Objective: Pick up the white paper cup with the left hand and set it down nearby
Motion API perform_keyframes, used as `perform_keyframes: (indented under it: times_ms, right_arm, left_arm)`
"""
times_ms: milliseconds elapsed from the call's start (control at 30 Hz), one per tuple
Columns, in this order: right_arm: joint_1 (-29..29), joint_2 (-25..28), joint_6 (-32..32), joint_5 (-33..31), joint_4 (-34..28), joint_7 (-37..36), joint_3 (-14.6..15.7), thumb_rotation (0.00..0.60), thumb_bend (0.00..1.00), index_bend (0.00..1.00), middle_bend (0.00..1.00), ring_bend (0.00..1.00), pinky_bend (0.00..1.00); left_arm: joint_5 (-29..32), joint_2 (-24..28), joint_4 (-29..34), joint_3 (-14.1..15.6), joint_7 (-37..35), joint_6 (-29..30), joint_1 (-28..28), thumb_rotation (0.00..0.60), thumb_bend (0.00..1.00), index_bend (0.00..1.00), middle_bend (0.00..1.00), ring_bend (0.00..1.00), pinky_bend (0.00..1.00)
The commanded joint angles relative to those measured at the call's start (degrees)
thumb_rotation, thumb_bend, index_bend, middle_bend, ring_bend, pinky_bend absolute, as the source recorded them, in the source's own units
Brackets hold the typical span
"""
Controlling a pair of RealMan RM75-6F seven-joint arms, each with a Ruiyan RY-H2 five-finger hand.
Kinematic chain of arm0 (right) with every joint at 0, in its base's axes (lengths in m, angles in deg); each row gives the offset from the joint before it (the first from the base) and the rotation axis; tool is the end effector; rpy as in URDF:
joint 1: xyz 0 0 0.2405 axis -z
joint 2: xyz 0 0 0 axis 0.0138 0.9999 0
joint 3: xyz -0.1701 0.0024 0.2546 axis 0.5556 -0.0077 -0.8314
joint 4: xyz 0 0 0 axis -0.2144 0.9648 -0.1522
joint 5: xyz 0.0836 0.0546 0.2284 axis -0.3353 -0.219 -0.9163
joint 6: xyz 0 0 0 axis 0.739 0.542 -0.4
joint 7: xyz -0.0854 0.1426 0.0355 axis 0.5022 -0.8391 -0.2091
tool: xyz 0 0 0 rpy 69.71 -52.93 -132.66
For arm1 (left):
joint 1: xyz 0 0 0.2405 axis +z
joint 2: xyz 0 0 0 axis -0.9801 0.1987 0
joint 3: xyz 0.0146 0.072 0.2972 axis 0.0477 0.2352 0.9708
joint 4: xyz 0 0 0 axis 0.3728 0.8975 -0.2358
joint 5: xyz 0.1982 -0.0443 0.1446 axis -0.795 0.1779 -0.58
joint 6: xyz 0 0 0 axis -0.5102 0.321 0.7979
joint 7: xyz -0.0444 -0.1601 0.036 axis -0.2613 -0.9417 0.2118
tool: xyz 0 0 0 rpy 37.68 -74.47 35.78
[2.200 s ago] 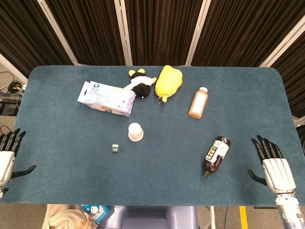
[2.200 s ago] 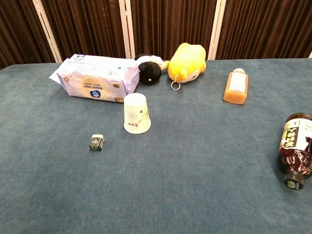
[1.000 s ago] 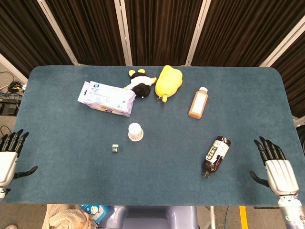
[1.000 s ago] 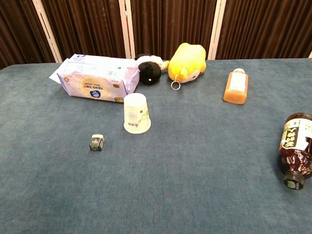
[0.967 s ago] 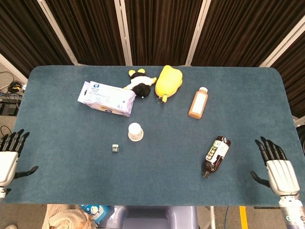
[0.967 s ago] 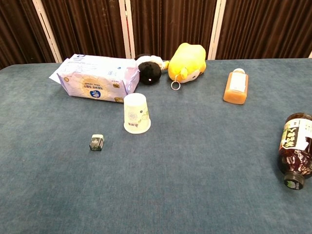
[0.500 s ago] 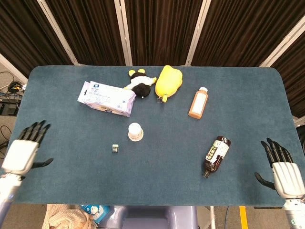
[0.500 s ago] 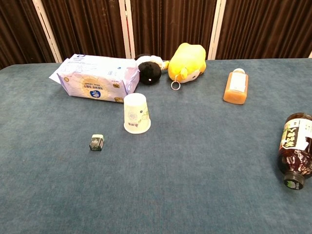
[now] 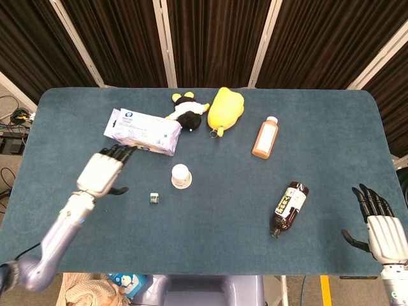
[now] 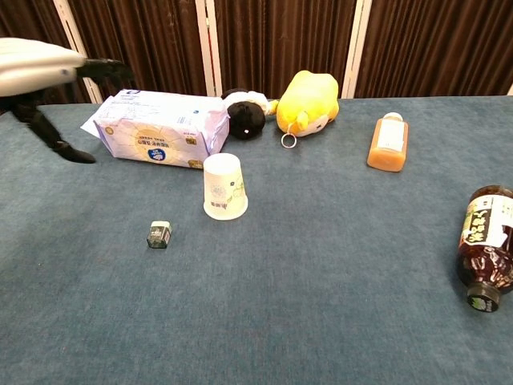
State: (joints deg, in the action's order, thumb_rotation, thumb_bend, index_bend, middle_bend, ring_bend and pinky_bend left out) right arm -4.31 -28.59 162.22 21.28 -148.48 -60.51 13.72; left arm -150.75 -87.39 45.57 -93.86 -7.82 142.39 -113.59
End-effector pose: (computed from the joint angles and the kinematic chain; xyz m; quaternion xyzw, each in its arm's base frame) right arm -0.3750 -0.2021 0.1494 0.5931 -0.4053 0.3785 0.5837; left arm -0.1789 0.3864 0.0345 -0.7627 -0.2677 -0.3316 0.4865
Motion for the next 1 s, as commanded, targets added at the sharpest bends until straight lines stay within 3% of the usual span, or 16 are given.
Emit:
perform_keyframes:
  times_ms: [33,467,1000]
  right_arm:
    - [-0.2,0.1,-0.6,-0.6,-0.2,-0.5,-0.2,0.6,0.24,0.0,0.0,0.0,0.11]
    - [-0.1,0.8,-1.0,-0.7,-1.0,-1.9,-0.2,0.6,0.24,0.0,0.0,0.0,0.11]
    - [-0.2,1.3,-1.4,-1.0,-1.5,-3.2,-0.3,0.6,0.24,0.0,0.0,0.0,0.11]
  left_arm:
    - [6.8,-4.9,-3.2,-1.1,3.9,-2.9,-4.8,0.6,0.12,0.09,0.14,0.14,0.33]
    - [14.7,-14.7,-10.1,0.4,9.6,-3.6,-13.4,0.6,0.15,0.11,0.17,0.15,0.33]
    - [19.2,-22.6,-17.3,1.6,11.6,-1.4,-19.2,0.6,0.27,0.24,0.34,0.27,0.41]
